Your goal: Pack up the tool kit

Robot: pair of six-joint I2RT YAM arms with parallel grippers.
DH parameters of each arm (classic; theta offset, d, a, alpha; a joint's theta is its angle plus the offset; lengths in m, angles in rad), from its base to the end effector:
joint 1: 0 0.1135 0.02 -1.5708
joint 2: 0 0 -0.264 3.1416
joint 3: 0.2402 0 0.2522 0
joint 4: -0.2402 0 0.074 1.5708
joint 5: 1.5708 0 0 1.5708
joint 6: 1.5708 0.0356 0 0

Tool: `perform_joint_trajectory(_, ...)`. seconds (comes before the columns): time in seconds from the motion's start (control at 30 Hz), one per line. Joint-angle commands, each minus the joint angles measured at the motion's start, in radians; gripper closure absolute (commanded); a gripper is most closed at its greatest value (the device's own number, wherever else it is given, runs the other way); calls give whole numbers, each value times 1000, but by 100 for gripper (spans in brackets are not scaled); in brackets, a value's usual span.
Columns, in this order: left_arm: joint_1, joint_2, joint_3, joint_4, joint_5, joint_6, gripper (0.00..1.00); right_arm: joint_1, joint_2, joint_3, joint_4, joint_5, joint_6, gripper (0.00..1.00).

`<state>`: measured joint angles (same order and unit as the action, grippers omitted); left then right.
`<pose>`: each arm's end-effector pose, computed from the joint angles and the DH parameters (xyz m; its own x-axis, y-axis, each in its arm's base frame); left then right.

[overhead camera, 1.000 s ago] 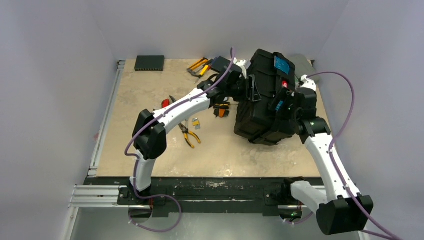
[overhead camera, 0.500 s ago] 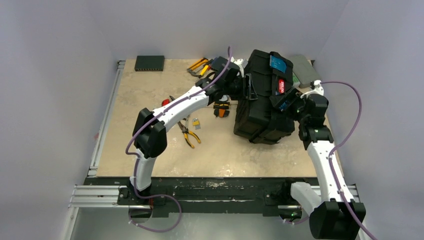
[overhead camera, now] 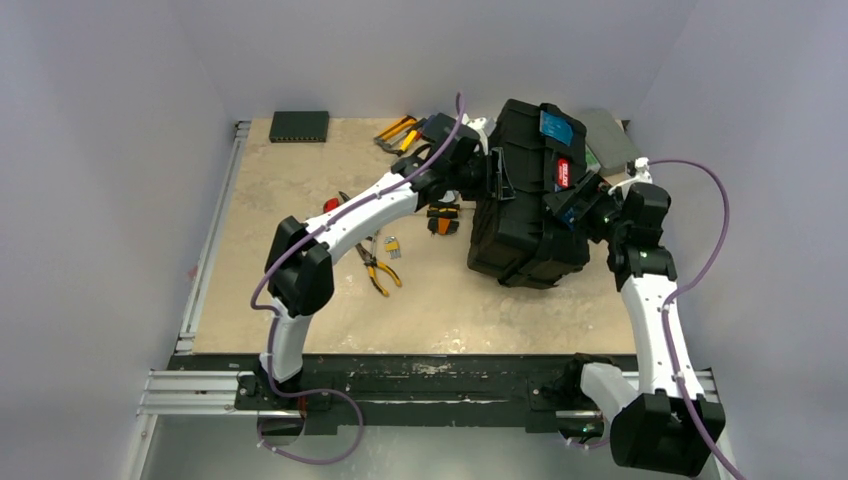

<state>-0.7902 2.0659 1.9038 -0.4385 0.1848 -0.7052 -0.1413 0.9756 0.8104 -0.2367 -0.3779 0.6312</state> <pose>0.3379 -0.3505 0.3039 -0.8247 -0.0728 -0.5609 0.3553 0.7050 -0.6138 0.2217 -0.0183 0.3091 -0.4338 0.6157 -0.6578 0.0628 0.7490 0.6596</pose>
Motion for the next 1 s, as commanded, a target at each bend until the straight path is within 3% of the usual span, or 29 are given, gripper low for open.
perform_joint_trajectory(0.0, -13, 125, -95, -307, -107, 121, 48, 19, 6, 140, -385, -19, -40, 12)
perform_joint_trajectory(0.13, -9, 75, -87, -327, -123, 133, 42, 19, 14, 276, -480, 147, -135, 5)
perform_joint_trajectory(0.27, 5, -6, -80, -341, -137, 149, 28, 21, 68, 380, -516, 269, -193, 3)
perform_joint_trajectory(0.47, 77, -84, -3, -365, -122, 175, 22, 20, 234, 511, -488, 272, -224, 3)
perform_joint_trajectory(0.63, 120, -13, 153, -363, -66, 200, 21, 23, 378, 620, -432, 236, -219, 3)
perform_joint_trajectory(0.83, 140, 91, 284, -278, 6, 185, 21, 43, 500, 718, -349, 216, -206, 1)
perform_joint_trajectory(0.97, 154, 101, 269, -162, 35, 163, 21, 63, 575, 754, -306, 178, -203, 1)
